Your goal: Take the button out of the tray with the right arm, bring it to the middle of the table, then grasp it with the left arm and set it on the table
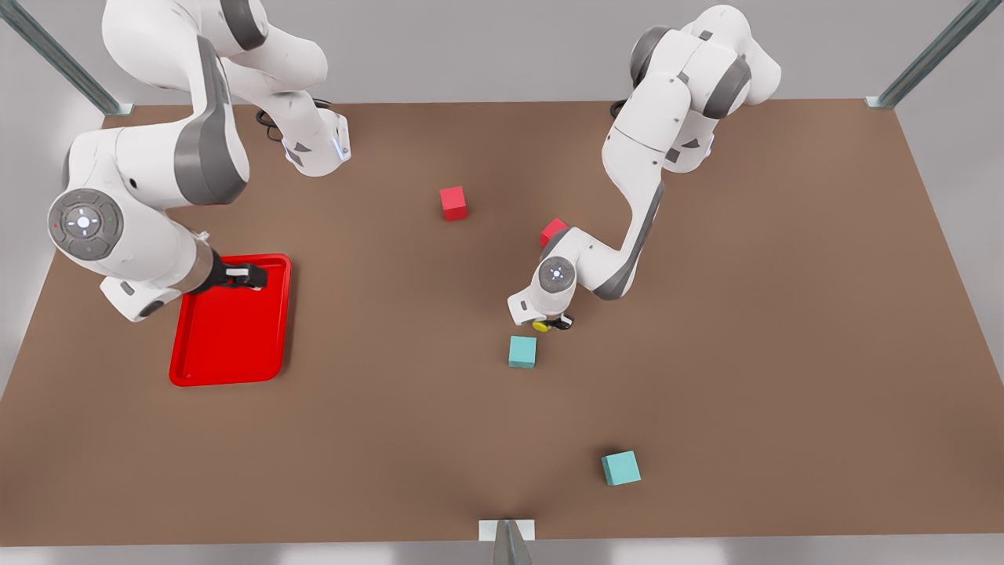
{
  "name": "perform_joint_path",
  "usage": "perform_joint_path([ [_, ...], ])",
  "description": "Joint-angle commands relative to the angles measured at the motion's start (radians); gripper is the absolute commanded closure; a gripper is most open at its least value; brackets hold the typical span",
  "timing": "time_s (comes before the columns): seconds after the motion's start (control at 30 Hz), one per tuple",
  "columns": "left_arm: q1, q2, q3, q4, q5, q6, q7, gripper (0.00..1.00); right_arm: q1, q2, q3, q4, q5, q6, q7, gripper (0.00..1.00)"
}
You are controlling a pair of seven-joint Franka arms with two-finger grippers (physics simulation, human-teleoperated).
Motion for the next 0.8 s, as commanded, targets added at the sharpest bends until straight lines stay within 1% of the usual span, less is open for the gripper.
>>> perform_joint_path([
  [0.0,0.0,-0.001,0.0,0.001,0.001,-0.004,0.005,0.47,0.001,-0.001,0.0,0.0,-0.001,0.004,-0.005,0.0],
  [0.2,0.0,-0.001,0.0,0.001,0.001,-0.008,0.007,0.47,-0.009,0.004,0.0,0.0,-0.001,0.004,-0.01,0.0],
  [0.27,0.0,-0.004,0.002,0.015,0.001,-0.05,0.007,0.47,-0.01,0.004,-0.002,0.0,-0.003,0.004,-0.01,0.0],
  [0.57,0.003,0.008,0.003,0.025,0.001,-0.056,0.01,0.47,-0.007,0.004,-0.002,0.003,-0.001,0.004,-0.01,0.0],
  [0.63,0.003,0.01,0.003,0.025,0.0,-0.054,0.01,0.5,-0.009,0.004,-0.002,0.003,-0.001,0.004,-0.012,0.0],
  [0.77,0.003,0.008,0.005,0.025,0.001,-0.057,0.009,0.51,-0.009,0.004,-0.002,0.002,-0.001,0.004,-0.012,0.0],
])
